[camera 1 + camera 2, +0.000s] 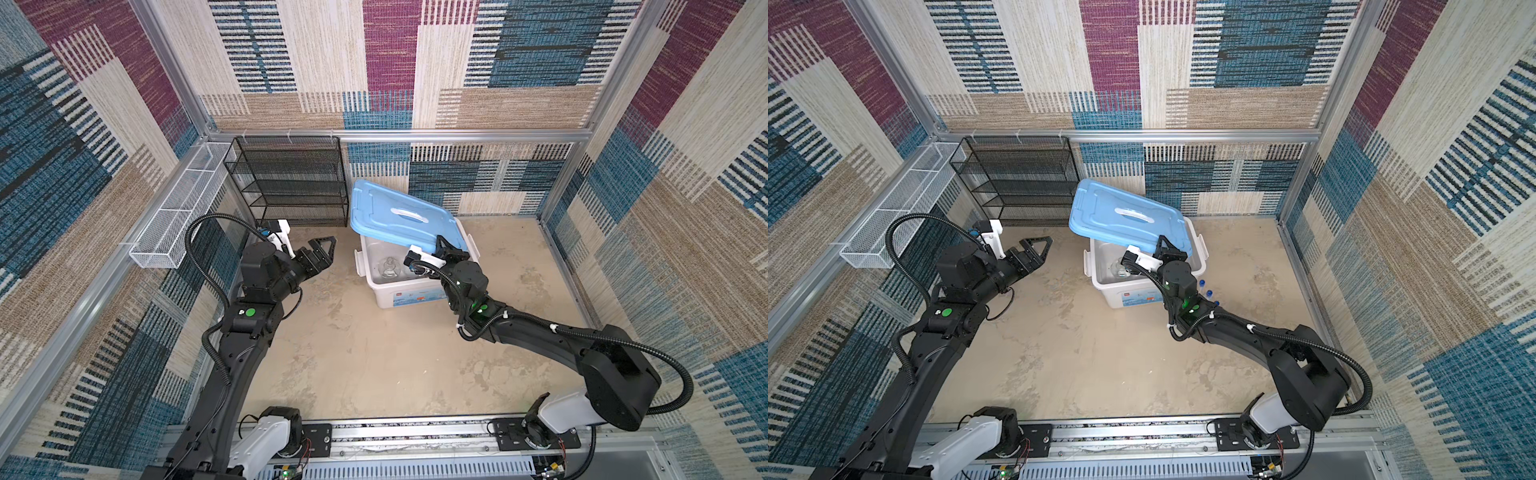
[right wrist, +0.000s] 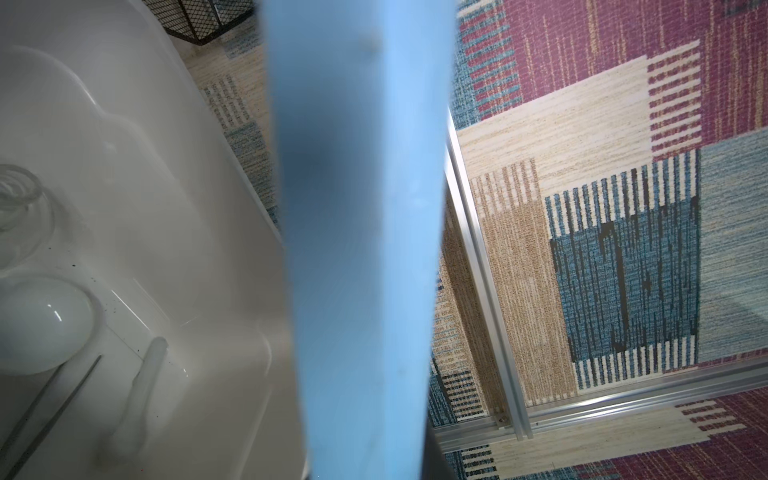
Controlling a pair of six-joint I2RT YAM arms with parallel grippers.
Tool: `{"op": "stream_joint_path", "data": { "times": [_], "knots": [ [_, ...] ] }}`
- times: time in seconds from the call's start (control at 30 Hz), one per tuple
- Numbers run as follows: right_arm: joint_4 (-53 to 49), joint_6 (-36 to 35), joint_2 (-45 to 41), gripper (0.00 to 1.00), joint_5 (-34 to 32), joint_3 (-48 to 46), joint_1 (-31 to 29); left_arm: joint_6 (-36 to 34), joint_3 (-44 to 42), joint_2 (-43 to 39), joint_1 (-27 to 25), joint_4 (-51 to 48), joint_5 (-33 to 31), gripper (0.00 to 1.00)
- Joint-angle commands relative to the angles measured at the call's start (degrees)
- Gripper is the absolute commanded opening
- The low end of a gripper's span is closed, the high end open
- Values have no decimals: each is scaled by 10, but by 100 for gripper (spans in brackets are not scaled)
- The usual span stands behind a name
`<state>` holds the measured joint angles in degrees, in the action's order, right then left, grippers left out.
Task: Organize the chemistry lab equipment
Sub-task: 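Lower the blue lid onto the bin with the left gripper while the right guides it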
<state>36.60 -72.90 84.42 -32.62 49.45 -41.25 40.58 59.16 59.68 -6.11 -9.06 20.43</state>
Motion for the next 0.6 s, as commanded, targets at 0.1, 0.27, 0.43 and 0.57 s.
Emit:
{"op": "stream_joint_path", "data": {
  "times": [0.1,0.27,0.43,0.57],
  "knots": [
    [44,-38,13,4,-3,-9,-11,53,15,50,3,91,96,92],
    [38,-39,18,6,4,-9,-14,63,10,78,1,121,123,87],
    [39,-41,27,6,6,-11,-14,68,13,109,-12,128,146,78],
    [39,-40,31,7,5,-12,-14,66,20,135,-22,136,158,69]
  ]
}}
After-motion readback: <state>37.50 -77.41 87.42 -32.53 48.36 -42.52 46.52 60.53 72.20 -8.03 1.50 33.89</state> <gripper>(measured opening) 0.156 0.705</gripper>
